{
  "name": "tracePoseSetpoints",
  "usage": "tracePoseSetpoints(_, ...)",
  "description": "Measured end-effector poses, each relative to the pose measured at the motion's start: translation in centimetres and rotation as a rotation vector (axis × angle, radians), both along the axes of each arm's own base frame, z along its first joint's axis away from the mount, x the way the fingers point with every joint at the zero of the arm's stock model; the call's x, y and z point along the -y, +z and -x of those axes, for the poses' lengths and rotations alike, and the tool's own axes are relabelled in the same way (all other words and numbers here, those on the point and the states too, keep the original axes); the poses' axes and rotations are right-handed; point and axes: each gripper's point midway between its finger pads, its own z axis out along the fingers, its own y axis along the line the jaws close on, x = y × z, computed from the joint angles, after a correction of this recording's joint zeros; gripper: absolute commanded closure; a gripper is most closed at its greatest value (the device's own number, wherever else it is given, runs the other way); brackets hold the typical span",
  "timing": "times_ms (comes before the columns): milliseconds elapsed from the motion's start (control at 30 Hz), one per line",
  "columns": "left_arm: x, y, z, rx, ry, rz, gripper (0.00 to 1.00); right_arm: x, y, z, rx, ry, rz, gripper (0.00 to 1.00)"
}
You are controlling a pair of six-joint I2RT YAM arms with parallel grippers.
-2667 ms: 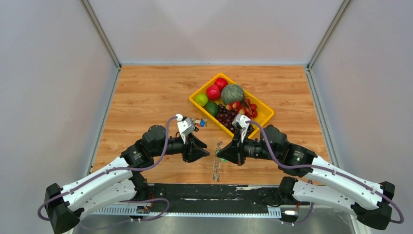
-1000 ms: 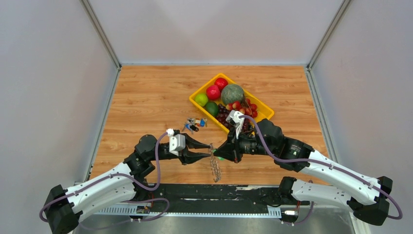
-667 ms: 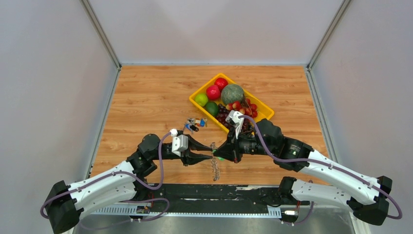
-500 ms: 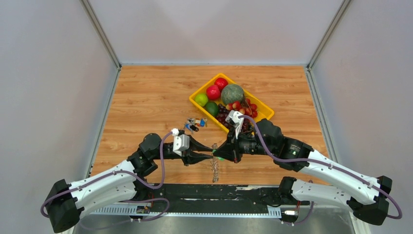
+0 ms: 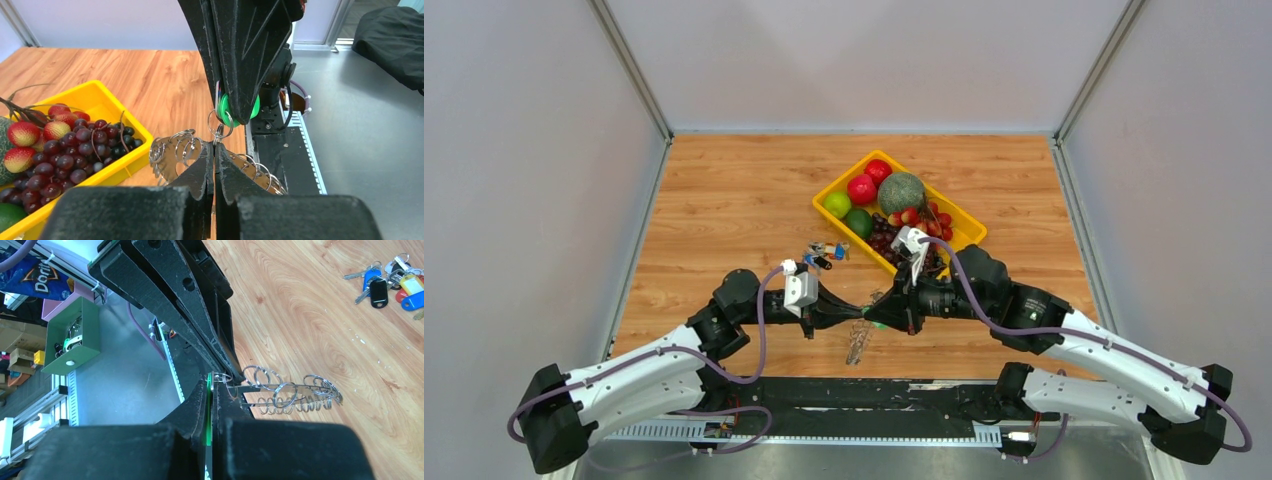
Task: Remove the keys from the keyring
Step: Remove the key from the keyring.
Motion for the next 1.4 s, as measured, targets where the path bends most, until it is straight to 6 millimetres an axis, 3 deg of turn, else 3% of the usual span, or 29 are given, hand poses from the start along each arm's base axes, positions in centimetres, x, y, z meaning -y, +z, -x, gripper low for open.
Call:
tracePoseSetpoints(133,-0.3,0.4,-0.1,0.006,0.014,-0.005,1.00,1.0,0.0,0.1,0.013,-0.024,-0.015,1.00)
tracePoseSetpoints(300,-0.5,0.8,-0.2,0.006,0.035,-0.038,1.00,2.3,-1.4,0.4,0.008,-0.055,-0.017,0.96)
tracePoseSetpoints(500,-0.6,0.2,-0.2,-0.007,0.043,-0.105,1.00,2.6,-2.5,0.4,0.002,-0.065,-0.012,0.96)
tracePoseSetpoints(767,-0.2,0.0,-0.4,-0.026,0.055,-0.163,1.00,2.8,-2.4,0.4,0.016,-0.065,-0.022,0.90)
tracePoseSetpoints(933,-0.3,-0.7,-0.5,-0.040,0.067,-0.199,1.00,2.9,-2.0,0.4,0.035,-0.063,-0.037,0.75)
tracePoseSetpoints(1033,-0.6,-1.6,-0.7,-0.054,0.088,-0.235,1.00,3.1,-1.5,0.5,0.052,-0.060,-0.055,0.60)
tracePoseSetpoints(1100,-0.9,-2.0,-0.9,-0.054,0.103,-0.254,1.00,3.1,-1.6,0.6,0.061,-0.056,-0.064,0.57)
tracePoseSetpoints(1400,-1.4,-1.6,-1.0,-0.045,0.119,-0.292,1.00,3.3,-4.0,0.8,0.039,-0.054,-0.036,0.64)
